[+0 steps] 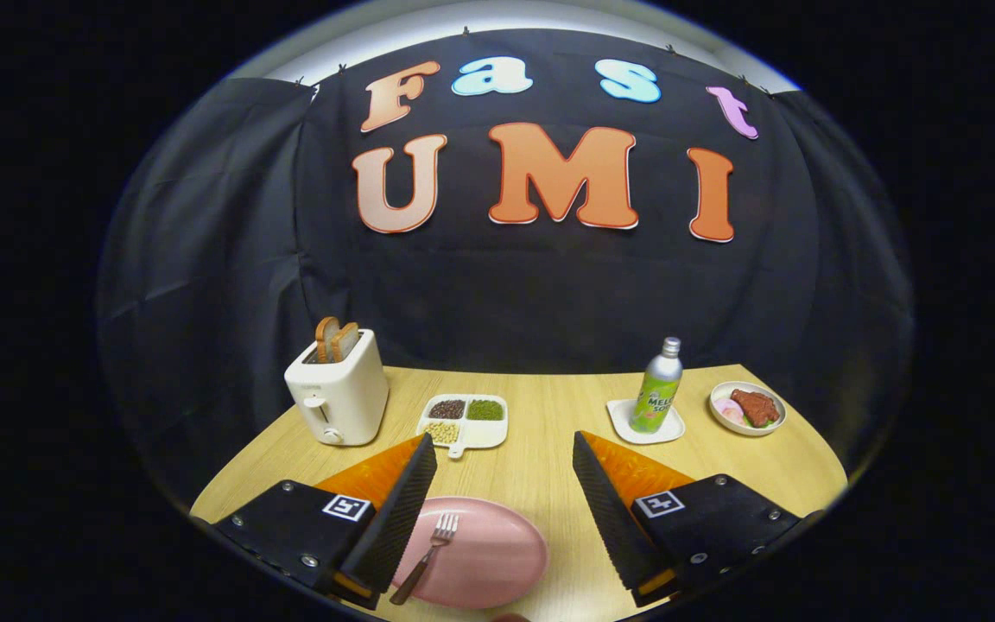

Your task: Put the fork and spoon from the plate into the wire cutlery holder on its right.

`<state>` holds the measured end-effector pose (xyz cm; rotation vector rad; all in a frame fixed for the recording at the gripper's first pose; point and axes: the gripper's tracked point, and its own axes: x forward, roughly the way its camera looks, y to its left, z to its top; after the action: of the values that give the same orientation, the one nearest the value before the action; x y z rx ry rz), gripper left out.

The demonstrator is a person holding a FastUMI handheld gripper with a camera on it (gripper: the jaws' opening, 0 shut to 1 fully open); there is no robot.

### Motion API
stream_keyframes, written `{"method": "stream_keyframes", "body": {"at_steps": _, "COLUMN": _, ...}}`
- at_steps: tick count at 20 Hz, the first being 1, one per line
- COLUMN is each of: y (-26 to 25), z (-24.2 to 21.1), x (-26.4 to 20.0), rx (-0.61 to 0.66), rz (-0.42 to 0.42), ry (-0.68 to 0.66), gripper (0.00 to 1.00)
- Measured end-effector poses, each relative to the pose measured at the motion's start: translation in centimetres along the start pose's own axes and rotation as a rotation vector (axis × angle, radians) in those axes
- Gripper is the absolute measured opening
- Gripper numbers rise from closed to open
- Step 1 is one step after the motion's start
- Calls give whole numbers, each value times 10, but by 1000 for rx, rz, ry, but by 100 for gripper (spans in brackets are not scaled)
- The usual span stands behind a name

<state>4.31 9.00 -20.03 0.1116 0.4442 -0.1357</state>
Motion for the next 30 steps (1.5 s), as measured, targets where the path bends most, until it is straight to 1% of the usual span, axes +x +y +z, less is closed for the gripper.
{"method": "stream_keyframes", "body": {"at_steps": 5, "y": 35, "z": -50, "x": 15, "rx": -23, "rz": 41, "ry": 139, "gripper": 96}}
{"method": "stream_keyframes", "body": {"at_steps": 8, "y": 41, "z": -92, "x": 22, "rx": -29, "rz": 45, "ry": 274, "gripper": 96}}
{"method": "stream_keyframes", "body": {"at_steps": 9, "y": 47, "z": -105, "x": 24, "rx": -23, "rz": 58, "ry": 318, "gripper": 95}}
{"method": "stream_keyframes", "body": {"at_steps": 11, "y": 53, "z": -137, "x": 26, "rx": -29, "rz": 66, "ry": 431, "gripper": 94}}
{"method": "stream_keyframes", "body": {"at_steps": 13, "y": 60, "z": -166, "x": 27, "rx": -39, "rz": 76, "ry": 533, "gripper": 88}}
{"method": "stream_keyframes", "body": {"at_steps": 14, "y": 62, "z": -175, "x": 25, "rx": -45, "rz": 74, "ry": 574, "gripper": 82}}
{"method": "stream_keyframes", "body": {"at_steps": 15, "y": 64, "z": -186, "x": 24, "rx": -53, "rz": 71, "ry": 616, "gripper": 79}}
{"method": "stream_keyframes", "body": {"at_steps": 16, "y": 66, "z": -192, "x": 22, "rx": -53, "rz": 70, "ry": 651, "gripper": 71}}
{"method": "stream_keyframes", "body": {"at_steps": 17, "y": 66, "z": -198, "x": 23, "rx": -56, "rz": 62, "ry": 679, "gripper": 66}}
{"method": "stream_keyframes", "body": {"at_steps": 18, "y": 69, "z": -204, "x": 20, "rx": -50, "rz": 70, "ry": 717, "gripper": 51}}
{"method": "stream_keyframes", "body": {"at_steps": 19, "y": 70, "z": -210, "x": 19, "rx": -47, "rz": 67, "ry": 757, "gripper": 44}}
{"method": "stream_keyframes", "body": {"at_steps": 20, "y": 70, "z": -213, "x": 16, "rx": -45, "rz": 62, "ry": 790, "gripper": 35}}
{"method": "stream_keyframes", "body": {"at_steps": 21, "y": 68, "z": -219, "x": 15, "rx": -40, "rz": 57, "ry": 818, "gripper": 30}}
{"method": "stream_keyframes", "body": {"at_steps": 22, "y": 63, "z": -223, "x": 14, "rx": -33, "rz": 33, "ry": 852, "gripper": 22}}
{"method": "stream_keyframes", "body": {"at_steps": 24, "y": 62, "z": -223, "x": 16, "rx": -16, "rz": 37, "ry": 873, "gripper": 12}}
{"method": "stream_keyframes", "body": {"at_steps": 27, "y": 63, "z": -223, "x": 13, "rx": -10, "rz": 60, "ry": 919, "gripper": 8}}
{"method": "stream_keyframes", "body": {"at_steps": 28, "y": 63, "z": -222, "x": 14, "rx": -1, "rz": 67, "ry": 926, "gripper": 5}}
{"method": "stream_keyframes", "body": {"at_steps": 30, "y": 61, "z": -214, "x": 12, "rx": 17, "rz": 83, "ry": 917, "gripper": 4}}
